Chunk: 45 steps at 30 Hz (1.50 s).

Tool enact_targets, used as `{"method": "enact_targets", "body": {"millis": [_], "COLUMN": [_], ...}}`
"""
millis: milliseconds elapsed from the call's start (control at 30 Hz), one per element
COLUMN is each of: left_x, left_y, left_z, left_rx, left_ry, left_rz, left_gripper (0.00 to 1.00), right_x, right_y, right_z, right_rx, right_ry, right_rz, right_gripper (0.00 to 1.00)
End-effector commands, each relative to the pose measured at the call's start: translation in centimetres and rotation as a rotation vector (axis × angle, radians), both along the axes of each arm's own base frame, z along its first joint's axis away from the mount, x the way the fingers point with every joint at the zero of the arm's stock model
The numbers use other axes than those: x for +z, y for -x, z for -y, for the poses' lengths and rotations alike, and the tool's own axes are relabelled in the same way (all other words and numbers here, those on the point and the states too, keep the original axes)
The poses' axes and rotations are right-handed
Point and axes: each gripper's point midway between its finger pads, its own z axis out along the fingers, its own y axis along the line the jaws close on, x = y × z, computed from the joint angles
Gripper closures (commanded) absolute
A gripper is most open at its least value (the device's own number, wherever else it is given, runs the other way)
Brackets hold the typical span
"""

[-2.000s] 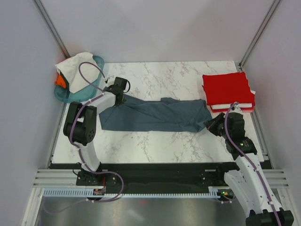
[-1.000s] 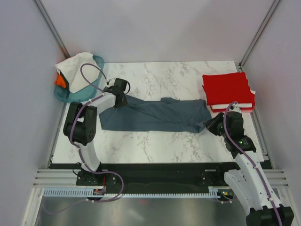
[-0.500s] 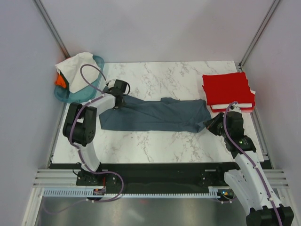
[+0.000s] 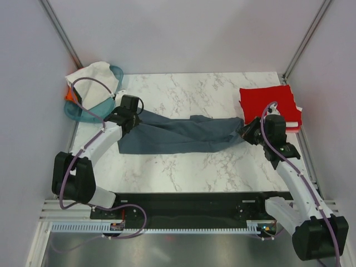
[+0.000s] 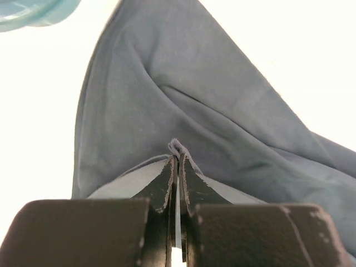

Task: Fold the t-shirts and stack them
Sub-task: Flatten the tshirt out

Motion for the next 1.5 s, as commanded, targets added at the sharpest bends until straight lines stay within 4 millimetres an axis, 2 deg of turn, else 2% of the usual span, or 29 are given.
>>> {"method": "enact_targets", "body": {"millis": [0,67,133,167,233,267,333,367,400,433,467,500,533,567,633,700,767,800,867,900,967,1000,1033,1100,1133,1200,1267,1367,1467], "left_x": [1.5,1.9,2.8,3.4,5.2,5.9,8.7,9.8,10.5,13.4,14.8,15.7,18.7,20.0,22.6,25.2,26.7,29.0,30.6,32.6,34.7,35.7,37.5,39.1,40.8,42.0,43.4,44.2,44.0], "left_y": [0.6,0.7,0.7,0.6,0.0,-0.4,-1.7,-2.2,-2.2,-3.0,-3.1,-2.8,-2.8,-2.5,-1.7,0.0,1.6,3.8,6.1,8.5,11.2,12.4,14.7,16.6,18.2,19.3,20.1,19.7,18.3], "left_z": [-1.7,-2.1,-2.4,-2.9,-3.4,-4.1,-4.0,-4.3,-4.4,-4.5,-4.9,-5.2,-5.4,-5.7,-5.7,-5.6,-5.2,-5.2,-5.1,-5.4,-5.5,-5.5,-5.5,-5.6,-5.5,-5.2,-5.0,-4.9,-5.1], "left_rx": [0.061,0.075,0.086,0.104,0.136,0.157,0.147,0.153,0.153,0.148,0.153,0.156,0.148,0.148,0.128,0.109,0.082,0.070,0.068,0.067,0.065,0.060,0.046,0.031,0.012,-0.010,-0.031,-0.033,-0.005], "left_ry": [-0.001,0.044,0.079,0.089,0.116,0.131,0.175,0.180,0.175,0.177,0.173,0.167,0.169,0.168,0.168,0.184,0.210,0.231,0.269,0.286,0.324,0.338,0.361,0.372,0.384,0.396,0.416,0.418,0.410], "left_rz": [0.047,0.053,0.080,0.095,0.145,0.163,0.211,0.231,0.223,0.271,0.289,0.287,0.346,0.368,0.417,0.481,0.517,0.586,0.650,0.723,0.803,0.840,0.908,0.963,1.014,1.044,1.072,1.069,1.045], "left_gripper": [0.98,0.98,0.98,0.98,0.98,0.98,0.98,0.98,0.98,0.98,0.98,0.98,0.98,0.98,0.98,0.98,0.98,0.98,0.98,0.98,0.98,0.98,0.98,0.98,0.98,0.98,0.98,0.98,0.98], "right_x": [4.9,6.4,6.6,8.4,9.2,11.7,13.5,16.5,17.6,19.1,22.5,24.2,26.0,29.2,33.1,37.9,41.2,43.4,45.5,47.1,48.3,49.4,49.8,51.1,51.5,52.7,53.8,55.1,55.6], "right_y": [-3.2,-4.4,-5.7,-6.4,-7.8,-8.7,-9.9,-10.5,-10.9,-11.1,-11.0,-10.8,-10.4,-9.6,-7.4,-3.9,-0.7,2.4,5.7,9.2,12.3,15.5,16.9,20.9,22.0,25.2,27.3,28.5,26.5], "right_z": [-1.3,-1.4,-1.5,-1.5,-1.7,-1.6,-1.6,-1.4,-1.4,-1.2,-1.2,-1.3,-1.4,-1.3,-1.4,-1.0,-0.7,-0.4,0.6,1.2,2.2,2.7,3.1,4.1,4.4,5.3,5.7,5.8,5.5], "right_rx": [0.053,0.055,0.056,0.055,0.060,0.053,0.041,0.031,0.028,0.024,0.028,0.048,0.059,0.066,0.095,0.100,0.103,0.097,0.048,0.021,-0.034,-0.055,-0.077,-0.125,-0.139,-0.186,-0.212,-0.212,-0.200], "right_ry": [-0.041,-0.043,-0.038,-0.040,-0.039,-0.038,-0.041,-0.043,-0.047,-0.052,-0.060,-0.070,-0.061,-0.057,-0.028,-0.003,0.030,0.038,0.047,0.052,0.054,0.053,0.047,0.042,0.040,0.028,0.021,0.007,-0.009], "right_rz": [0.141,0.162,0.155,0.188,0.189,0.237,0.262,0.324,0.342,0.367,0.435,0.471,0.515,0.590,0.703,0.839,0.948,1.029,1.113,1.191,1.263,1.331,1.358,1.443,1.467,1.531,1.579,1.614,1.575], "right_gripper": [1.00,1.00,1.00,1.00,1.00,1.00,1.00,1.00,1.00,1.00,1.00,1.00,1.00,1.00,1.00,1.00,1.00,1.00,1.00,1.00,1.00,1.00,1.00,1.00,1.00,1.00,1.00,1.00,1.00]}}
